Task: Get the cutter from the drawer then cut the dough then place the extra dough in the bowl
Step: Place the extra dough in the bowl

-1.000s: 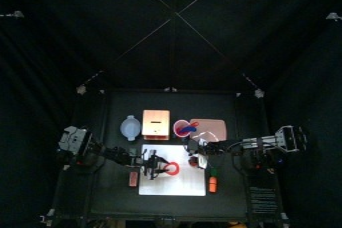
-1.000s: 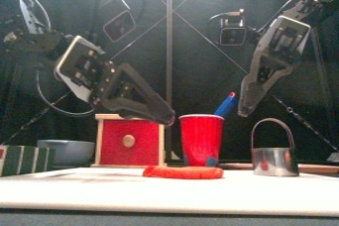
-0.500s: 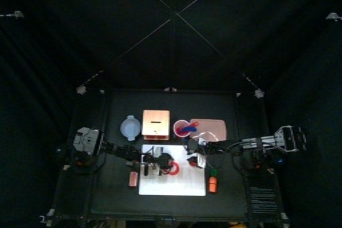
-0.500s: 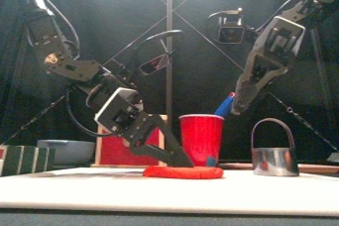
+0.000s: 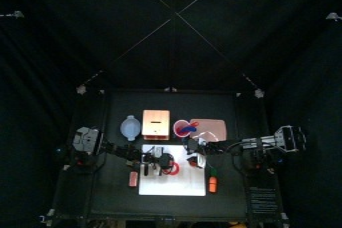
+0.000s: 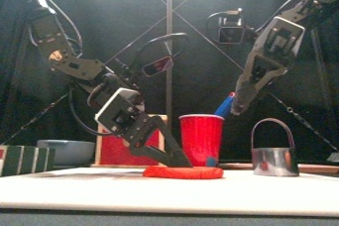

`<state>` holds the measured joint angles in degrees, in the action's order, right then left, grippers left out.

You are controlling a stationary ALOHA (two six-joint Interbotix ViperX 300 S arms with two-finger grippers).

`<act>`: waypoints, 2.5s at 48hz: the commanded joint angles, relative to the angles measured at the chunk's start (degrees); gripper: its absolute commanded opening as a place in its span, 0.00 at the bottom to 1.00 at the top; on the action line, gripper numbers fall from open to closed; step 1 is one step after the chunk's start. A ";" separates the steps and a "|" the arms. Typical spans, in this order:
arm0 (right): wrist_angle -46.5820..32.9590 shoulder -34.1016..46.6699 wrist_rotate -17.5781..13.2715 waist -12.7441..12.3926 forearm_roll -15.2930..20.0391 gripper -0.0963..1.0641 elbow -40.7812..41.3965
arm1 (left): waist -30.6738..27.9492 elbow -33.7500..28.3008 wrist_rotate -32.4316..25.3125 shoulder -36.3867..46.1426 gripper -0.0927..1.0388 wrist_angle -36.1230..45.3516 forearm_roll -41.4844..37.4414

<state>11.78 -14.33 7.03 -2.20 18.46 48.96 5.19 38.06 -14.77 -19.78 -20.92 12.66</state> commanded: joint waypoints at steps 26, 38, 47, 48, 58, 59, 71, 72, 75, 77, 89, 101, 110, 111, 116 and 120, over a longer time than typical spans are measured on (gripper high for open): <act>-0.44 -0.62 0.09 -0.18 0.26 0.73 -0.53 | -0.53 -0.70 -0.09 0.26 0.59 2.99 0.09; -0.35 -0.62 0.00 -0.18 0.44 0.73 -0.53 | -0.53 -0.88 -0.35 4.66 0.59 2.55 -0.26; -0.26 -0.62 0.00 -0.18 0.44 0.73 -0.62 | -0.53 0.18 -0.44 13.10 0.59 3.25 -2.37; -0.26 -0.62 0.00 -0.18 0.35 0.73 -0.62 | -0.62 0.44 -0.44 14.06 0.59 3.25 -2.72; -0.26 -0.62 0.09 -0.18 0.44 0.73 -0.97 | -5.19 5.71 -0.26 24.26 0.58 3.69 -5.54; -0.35 -0.62 0.09 -0.18 0.35 0.73 -1.05 | -5.89 6.33 -0.18 25.22 0.58 3.87 -5.54; -2.46 -0.53 0.35 -0.26 -1.49 0.73 -3.08 | -12.74 11.60 -0.26 36.83 0.58 5.80 -5.89; -2.99 -0.53 0.35 -0.26 -1.85 0.73 -3.25 | -13.27 11.95 -0.26 37.71 0.58 5.80 -6.06; -5.19 -0.44 0.35 -0.26 -2.90 0.73 -3.60 | -14.85 13.10 -0.26 40.08 0.58 5.80 -6.15; -6.86 -0.35 0.35 -0.26 -3.52 0.73 -3.69 | -16.00 13.97 -0.26 41.66 0.58 5.80 -6.24; -19.25 1.41 0.26 -0.18 -5.71 0.73 -3.78 | -23.20 19.69 -0.26 53.61 0.58 6.50 -6.24; -26.89 6.06 0.35 0.18 -7.38 0.73 -5.10 | -30.50 27.25 -0.09 64.07 0.58 9.84 -4.48; -29.09 8.79 0.26 0.09 -8.26 0.73 -6.59 | -34.28 32.17 -0.09 67.15 0.58 9.49 -1.49; -29.18 8.96 0.35 0.18 -8.26 0.73 -6.86 | -34.54 32.52 -0.09 67.06 0.58 9.58 -1.32; -29.62 9.23 0.35 0.18 -8.26 0.73 -7.29 | -35.68 33.75 -0.09 66.53 0.60 9.93 -1.05; -29.79 9.23 0.26 0.18 -8.26 0.73 -7.47 | -35.86 34.98 0.00 65.92 0.63 10.28 -0.88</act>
<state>-17.31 -4.22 7.38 -2.11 10.28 42.89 -30.23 72.86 -14.77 46.85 -10.72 11.51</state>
